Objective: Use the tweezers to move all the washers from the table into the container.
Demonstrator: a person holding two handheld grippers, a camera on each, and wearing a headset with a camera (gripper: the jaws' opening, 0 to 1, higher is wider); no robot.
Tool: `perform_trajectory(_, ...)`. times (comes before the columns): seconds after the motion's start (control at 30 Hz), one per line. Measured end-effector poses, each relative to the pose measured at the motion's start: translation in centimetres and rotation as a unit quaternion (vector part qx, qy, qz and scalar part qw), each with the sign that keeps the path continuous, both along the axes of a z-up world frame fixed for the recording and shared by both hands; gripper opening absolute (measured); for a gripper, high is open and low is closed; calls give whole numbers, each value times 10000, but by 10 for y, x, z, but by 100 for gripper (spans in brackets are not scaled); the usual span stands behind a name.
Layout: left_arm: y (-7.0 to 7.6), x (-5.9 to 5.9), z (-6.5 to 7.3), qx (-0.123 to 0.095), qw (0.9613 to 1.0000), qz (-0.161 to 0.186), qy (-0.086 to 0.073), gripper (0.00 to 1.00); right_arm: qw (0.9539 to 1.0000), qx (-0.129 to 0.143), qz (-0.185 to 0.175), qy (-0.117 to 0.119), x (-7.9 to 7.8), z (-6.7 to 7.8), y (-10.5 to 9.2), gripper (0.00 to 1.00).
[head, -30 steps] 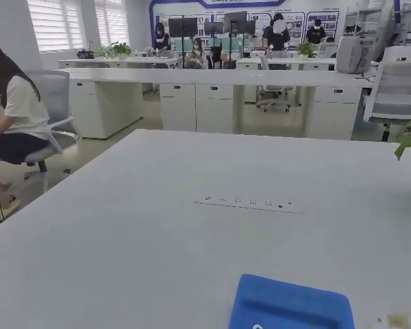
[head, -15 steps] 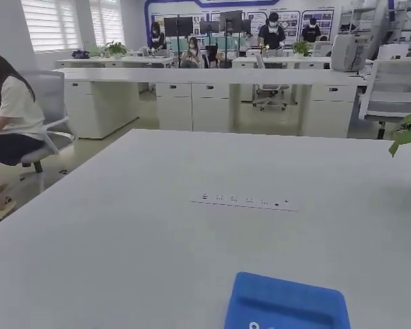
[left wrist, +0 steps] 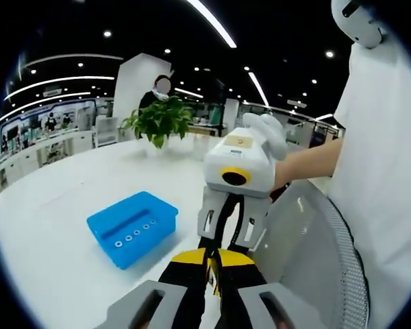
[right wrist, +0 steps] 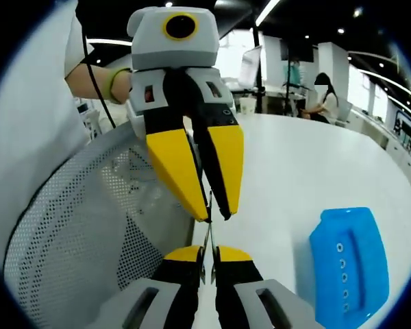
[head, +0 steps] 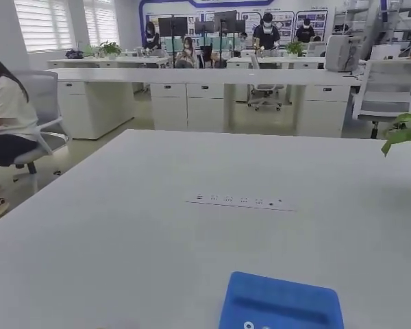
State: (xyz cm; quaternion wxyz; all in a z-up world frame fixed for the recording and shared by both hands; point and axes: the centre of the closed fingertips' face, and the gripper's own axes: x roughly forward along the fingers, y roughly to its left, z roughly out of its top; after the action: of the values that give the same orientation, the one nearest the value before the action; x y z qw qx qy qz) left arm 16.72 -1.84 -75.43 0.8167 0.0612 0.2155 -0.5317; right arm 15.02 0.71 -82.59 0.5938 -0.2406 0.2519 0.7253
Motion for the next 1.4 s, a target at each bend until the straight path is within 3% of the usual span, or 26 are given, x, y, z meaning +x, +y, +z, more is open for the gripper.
perform_trajectory(0.13, 0, 0, 1, -5, 10000, -13, 0, 4, 10000, 33, -34, -41, 3, 2, -1, 3)
perform_trajectory(0.2, 2, 0, 0, 99, 9999, -70, -2, 3, 10000, 47, -40, -73, 4, 2, -1, 3)
perform_trajectory(0.3, 2, -1, 0, 139, 9998, -110, 74, 3, 9999, 11, -16, -124, 6, 2, -3, 3)
perform_trajectory(0.4, 2, 0, 1, 171, 9997, -154, 23, 3, 9997, -48, 83, -226, 5, 1, -4, 3)
perform_trajectory(0.53, -1, -2, 0, 372, 9985, -383, -99, 0, 9995, -105, 80, -283, 5, 0, -4, 3)
perform_trajectory(0.67, -1, -4, 0, 456, 9977, -495, -96, 0, 9993, -110, 63, -344, 6, 0, -5, 3)
perform_trajectory(0.73, -1, -5, -1, 616, 9960, -600, -232, 0, 9991, -135, 77, -397, 6, 0, -6, 4)
perform_trajectory(0.83, 1, -6, -5, 783, 9941, -695, -288, 0, 9988, -199, 75, -442, 7, -2, -8, 4)
perform_trajectory(1.2, 2, 1, -24, 1326, 9862, -926, -365, 0, 9963, -462, -219, -691, 19, -17, -15, 5)
perform_trajectory(1.3, 3, 2, -30, 1478, 9826, -1077, -319, 0, 9961, -472, -324, -664, 21, -20, -17, 6)
perform_trajectory(1.4, 6, 6, -30, 1472, 9825, -1116, -242, 0, 9962, -388, -516, -591, 23, -22, -18, 8)
